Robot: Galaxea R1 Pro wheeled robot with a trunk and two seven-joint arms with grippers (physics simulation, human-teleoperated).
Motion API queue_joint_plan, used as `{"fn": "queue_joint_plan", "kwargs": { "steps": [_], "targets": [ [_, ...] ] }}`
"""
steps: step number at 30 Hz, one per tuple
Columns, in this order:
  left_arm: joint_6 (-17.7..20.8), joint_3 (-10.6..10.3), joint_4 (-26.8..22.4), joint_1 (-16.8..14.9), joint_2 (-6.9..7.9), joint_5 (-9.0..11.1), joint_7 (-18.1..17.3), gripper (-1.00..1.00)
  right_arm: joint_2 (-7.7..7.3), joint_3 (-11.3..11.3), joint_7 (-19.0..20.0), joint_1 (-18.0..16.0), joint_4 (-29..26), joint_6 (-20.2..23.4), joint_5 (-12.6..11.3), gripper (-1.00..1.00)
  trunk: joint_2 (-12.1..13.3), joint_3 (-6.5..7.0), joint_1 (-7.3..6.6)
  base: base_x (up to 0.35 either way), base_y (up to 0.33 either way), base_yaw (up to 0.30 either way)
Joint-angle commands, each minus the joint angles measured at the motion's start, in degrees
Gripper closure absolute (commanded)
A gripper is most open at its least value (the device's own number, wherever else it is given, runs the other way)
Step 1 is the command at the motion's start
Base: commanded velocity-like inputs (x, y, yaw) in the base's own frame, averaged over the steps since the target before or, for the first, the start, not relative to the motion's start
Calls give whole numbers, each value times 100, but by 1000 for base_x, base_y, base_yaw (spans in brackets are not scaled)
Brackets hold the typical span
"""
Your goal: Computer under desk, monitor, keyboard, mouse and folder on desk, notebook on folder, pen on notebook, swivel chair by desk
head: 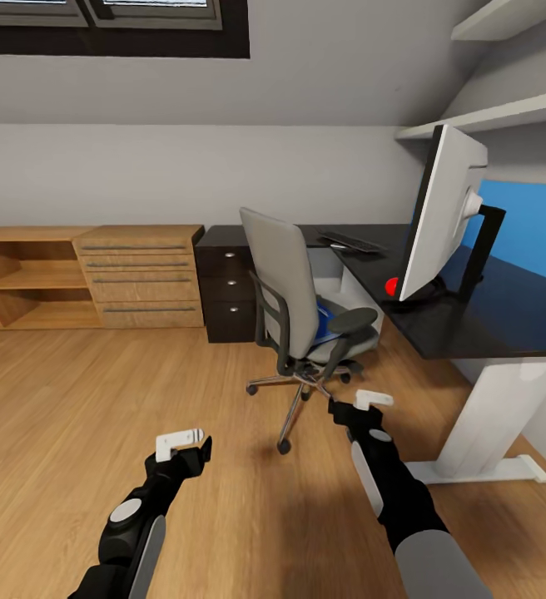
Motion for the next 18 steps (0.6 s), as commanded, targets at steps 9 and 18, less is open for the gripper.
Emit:
{"fn": "queue_joint_plan", "kwargs": {
  "steps": [9, 18],
  "targets": [
    [45, 4, -131, -3, 7, 37, 26, -100, -51, -23, -127, -564, 1130, -1002, -20, -100, -2, -6, -1, 0, 0, 0],
    [46, 5, -140, -3, 4, 37, 26, -100, -438, -32, -430, -2038, 3714, -1997, -41, -100, -2, -6, -1, 0, 0, 0]
  ]
}}
